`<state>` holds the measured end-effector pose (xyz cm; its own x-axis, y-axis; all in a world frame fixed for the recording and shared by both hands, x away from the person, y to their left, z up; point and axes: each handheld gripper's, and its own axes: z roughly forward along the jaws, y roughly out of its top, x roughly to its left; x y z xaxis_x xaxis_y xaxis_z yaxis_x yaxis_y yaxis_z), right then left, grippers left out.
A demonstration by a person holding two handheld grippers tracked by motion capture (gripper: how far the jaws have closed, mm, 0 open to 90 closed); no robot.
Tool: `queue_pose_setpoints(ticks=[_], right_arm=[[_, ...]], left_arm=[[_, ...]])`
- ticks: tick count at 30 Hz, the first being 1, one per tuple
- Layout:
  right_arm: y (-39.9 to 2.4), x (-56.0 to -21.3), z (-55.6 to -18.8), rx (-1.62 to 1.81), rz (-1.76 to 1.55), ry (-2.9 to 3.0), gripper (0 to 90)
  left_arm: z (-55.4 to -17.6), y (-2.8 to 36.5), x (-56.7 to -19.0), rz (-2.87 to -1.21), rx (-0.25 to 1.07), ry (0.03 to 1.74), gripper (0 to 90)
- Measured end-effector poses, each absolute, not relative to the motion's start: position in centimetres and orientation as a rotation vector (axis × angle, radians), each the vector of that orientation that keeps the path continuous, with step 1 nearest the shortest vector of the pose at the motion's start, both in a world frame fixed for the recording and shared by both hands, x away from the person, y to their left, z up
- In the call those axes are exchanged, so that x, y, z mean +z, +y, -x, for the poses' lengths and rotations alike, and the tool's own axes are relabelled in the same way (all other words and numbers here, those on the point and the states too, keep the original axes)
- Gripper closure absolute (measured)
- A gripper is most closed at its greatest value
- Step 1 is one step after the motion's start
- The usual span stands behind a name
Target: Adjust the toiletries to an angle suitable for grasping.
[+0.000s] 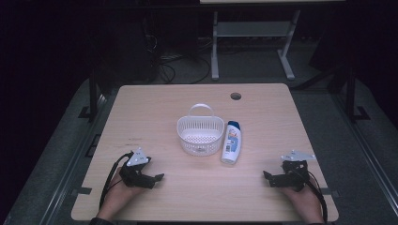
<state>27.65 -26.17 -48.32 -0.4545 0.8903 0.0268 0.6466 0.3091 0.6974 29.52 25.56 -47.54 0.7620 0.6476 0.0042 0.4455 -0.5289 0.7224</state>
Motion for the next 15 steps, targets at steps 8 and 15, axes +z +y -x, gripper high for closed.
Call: queue_pose_setpoints(ticks=[8, 15], right_arm=[[-26.22, -48.32, -27.41, 0.922, -1.375, 2.213, 0.0], [-26.34, -47.33, -27.1, 0.932, -1.448, 2.179, 39.2]], left_arm=[[-29.6, 25.51, -47.54, -2.214, 0.356, 0.824, 12.7], [-29.59, 25.51, -47.54, -2.214, 0.357, 0.825, 12.7]])
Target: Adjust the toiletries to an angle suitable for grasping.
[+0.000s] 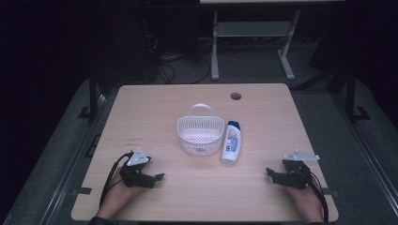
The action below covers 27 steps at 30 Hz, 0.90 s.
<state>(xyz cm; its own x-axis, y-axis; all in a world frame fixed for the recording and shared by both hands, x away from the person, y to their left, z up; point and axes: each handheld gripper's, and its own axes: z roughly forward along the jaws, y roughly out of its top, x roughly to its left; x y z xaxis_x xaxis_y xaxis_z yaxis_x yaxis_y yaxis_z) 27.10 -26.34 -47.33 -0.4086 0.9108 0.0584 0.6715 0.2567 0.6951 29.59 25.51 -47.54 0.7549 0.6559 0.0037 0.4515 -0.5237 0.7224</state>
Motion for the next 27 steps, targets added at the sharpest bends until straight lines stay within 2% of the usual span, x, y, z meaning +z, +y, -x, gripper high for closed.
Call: queue_pose_setpoints(ticks=[1, 3, 4, 6, 8, 9, 11, 27], right_arm=[[-26.3, -47.3, -27.1, 0.932, -1.448, 2.179, 39.2], [-26.3, -47.2, -27.2, 0.947, -1.444, 2.202, 45.0], [-26.2, -47.1, -27.2, 0.955, -1.44, 2.215, 52.0], [-26.0, -46.8, -27.1, 0.969, -1.424, 2.228, 60.1], [-25.7, -46.1, -27.2, 1.009, -1.39, 2.243, 77.6], [-25.7, -46.1, -27.2, 1.009, -1.39, 2.243, 77.6], [-25.4, -45.3, -27.3, 1.062, -1.344, 2.25, 89.5], [-24.9, -42.4, -29.1, 1.147, -1.303, 2.233, 89.6]], left_arm=[[-29.6, 25.5, -47.5, -2.214, 0.357, 0.825, 12.7], [-29.6, 25.5, -47.5, -2.214, 0.358, 0.825, 12.7], [-29.6, 25.5, -47.5, -2.215, 0.358, 0.825, 12.7], [-29.6, 25.5, -47.5, -2.217, 0.358, 0.823, 12.7], [-29.6, 25.5, -47.5, -2.216, 0.36, 0.826, 12.7], [-29.6, 25.5, -47.5, -2.216, 0.36, 0.826, 12.7], [-29.5, 25.5, -47.5, -2.213, 0.36, 0.83, 12.7], [-29.6, 25.5, -47.5, -2.21, 0.362, 0.83, 12.7]])
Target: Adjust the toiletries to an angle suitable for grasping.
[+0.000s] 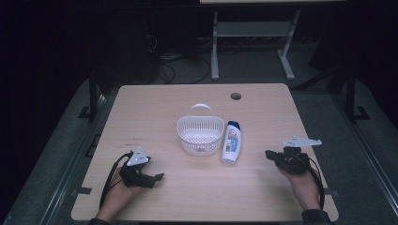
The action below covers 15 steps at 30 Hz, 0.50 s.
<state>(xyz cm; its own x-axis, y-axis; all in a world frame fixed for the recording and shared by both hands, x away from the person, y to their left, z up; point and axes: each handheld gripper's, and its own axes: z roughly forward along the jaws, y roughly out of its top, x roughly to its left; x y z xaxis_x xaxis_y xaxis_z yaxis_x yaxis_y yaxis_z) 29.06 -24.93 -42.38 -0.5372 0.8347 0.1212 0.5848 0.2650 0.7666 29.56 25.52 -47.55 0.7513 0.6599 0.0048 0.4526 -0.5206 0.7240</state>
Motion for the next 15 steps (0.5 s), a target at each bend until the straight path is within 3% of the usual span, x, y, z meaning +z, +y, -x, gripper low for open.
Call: queue_pose_setpoints(ticks=[15], right_arm=[[-23.4, -40.1, -31.8, 1.173, -1.263, 2.235, 89.7]], left_arm=[[-29.5, 25.5, -47.5, -2.21, 0.359, 0.833, 12.7]])
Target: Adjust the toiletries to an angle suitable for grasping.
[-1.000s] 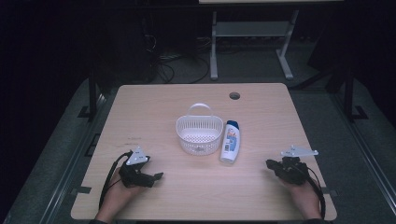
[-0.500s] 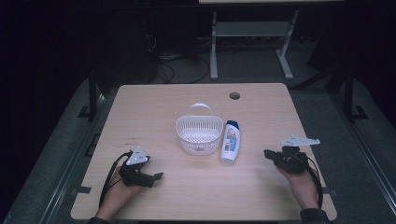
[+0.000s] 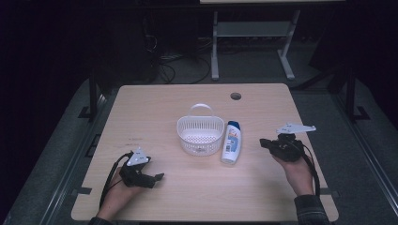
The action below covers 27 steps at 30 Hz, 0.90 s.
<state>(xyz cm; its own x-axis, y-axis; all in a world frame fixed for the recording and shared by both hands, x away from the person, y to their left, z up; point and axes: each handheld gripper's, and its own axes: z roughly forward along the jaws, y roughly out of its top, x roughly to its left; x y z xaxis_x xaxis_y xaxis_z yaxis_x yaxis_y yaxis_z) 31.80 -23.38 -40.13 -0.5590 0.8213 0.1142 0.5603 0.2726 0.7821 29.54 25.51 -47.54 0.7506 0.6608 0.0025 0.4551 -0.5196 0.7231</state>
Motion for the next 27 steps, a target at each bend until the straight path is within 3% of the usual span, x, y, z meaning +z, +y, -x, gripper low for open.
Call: queue_pose_setpoints(ticks=[27], right_arm=[[-17.0, -39.2, -37.6, 1.209, -1.195, 2.315, 89.7]], left_arm=[[-29.5, 25.5, -47.5, -2.21, 0.36, 0.834, 12.7]])
